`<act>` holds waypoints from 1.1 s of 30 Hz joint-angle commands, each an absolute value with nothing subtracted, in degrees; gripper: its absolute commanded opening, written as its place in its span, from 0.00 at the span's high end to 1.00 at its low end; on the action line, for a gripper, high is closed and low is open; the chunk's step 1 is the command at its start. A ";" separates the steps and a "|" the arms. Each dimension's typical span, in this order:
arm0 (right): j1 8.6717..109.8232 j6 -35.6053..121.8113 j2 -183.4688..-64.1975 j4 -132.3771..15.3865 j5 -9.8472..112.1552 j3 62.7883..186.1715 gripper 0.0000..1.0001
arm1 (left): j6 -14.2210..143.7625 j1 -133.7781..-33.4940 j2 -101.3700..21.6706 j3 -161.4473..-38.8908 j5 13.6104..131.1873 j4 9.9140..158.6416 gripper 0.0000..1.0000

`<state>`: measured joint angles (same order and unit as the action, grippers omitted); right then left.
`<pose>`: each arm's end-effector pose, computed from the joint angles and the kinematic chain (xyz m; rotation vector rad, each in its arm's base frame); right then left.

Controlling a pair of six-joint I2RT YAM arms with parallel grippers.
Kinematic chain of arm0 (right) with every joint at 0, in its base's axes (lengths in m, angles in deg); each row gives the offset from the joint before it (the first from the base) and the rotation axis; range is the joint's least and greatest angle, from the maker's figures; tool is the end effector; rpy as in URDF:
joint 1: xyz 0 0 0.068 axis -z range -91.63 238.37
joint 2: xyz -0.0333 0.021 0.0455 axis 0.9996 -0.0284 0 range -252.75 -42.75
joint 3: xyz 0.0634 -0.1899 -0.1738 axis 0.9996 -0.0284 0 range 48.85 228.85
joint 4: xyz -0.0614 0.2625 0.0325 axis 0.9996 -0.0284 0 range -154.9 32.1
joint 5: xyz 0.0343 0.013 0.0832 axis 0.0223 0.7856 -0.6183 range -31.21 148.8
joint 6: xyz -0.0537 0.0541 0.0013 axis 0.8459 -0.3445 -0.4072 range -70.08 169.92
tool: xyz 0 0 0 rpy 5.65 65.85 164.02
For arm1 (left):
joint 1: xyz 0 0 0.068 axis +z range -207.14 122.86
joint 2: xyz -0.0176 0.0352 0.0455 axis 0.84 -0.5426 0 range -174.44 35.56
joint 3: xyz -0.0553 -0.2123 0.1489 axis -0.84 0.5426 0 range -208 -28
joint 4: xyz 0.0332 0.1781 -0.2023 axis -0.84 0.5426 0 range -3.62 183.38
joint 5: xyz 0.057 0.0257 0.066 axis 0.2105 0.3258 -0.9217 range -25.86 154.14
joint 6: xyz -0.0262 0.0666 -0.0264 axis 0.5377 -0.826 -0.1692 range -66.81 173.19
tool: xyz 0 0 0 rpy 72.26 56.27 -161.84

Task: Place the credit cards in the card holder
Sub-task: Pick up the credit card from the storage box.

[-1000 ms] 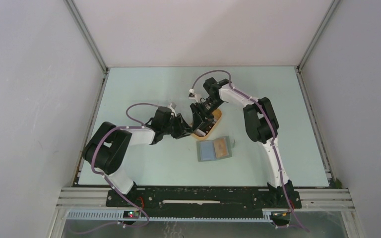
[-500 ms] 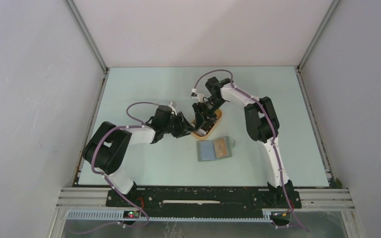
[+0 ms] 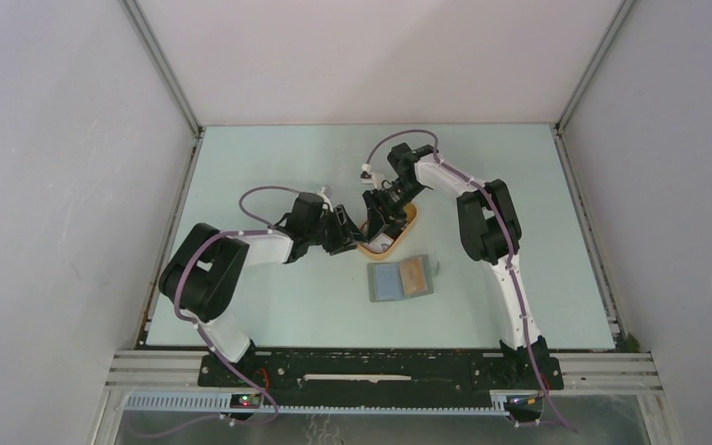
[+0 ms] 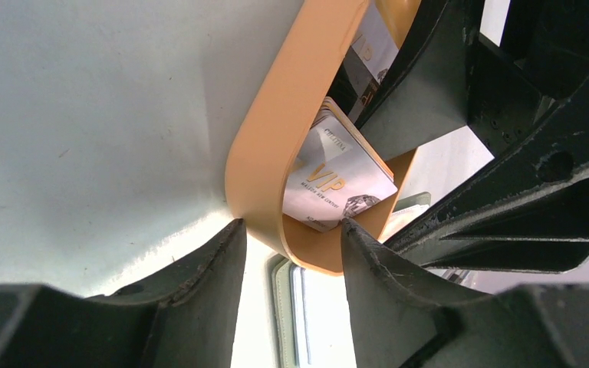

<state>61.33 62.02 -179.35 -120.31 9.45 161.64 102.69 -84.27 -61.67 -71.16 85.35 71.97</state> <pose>0.3980 0.2582 0.1252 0.9815 -2.6331 -1.2916 0.3045 -0.1824 0.1099 -0.2641 2.4493 -1.0757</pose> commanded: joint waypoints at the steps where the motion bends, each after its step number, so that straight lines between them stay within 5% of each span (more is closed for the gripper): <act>1: 61.48 63.01 -180.13 -121.74 6.23 163.96 0.31 | 101.45 -84.47 -62.61 -74.45 86.35 71.00 0.47; 33: 65.66 62.51 -180.31 -122.38 4.22 164.50 0.41 | 100.92 -84.47 -62.79 -74.41 86.28 71.62 0.48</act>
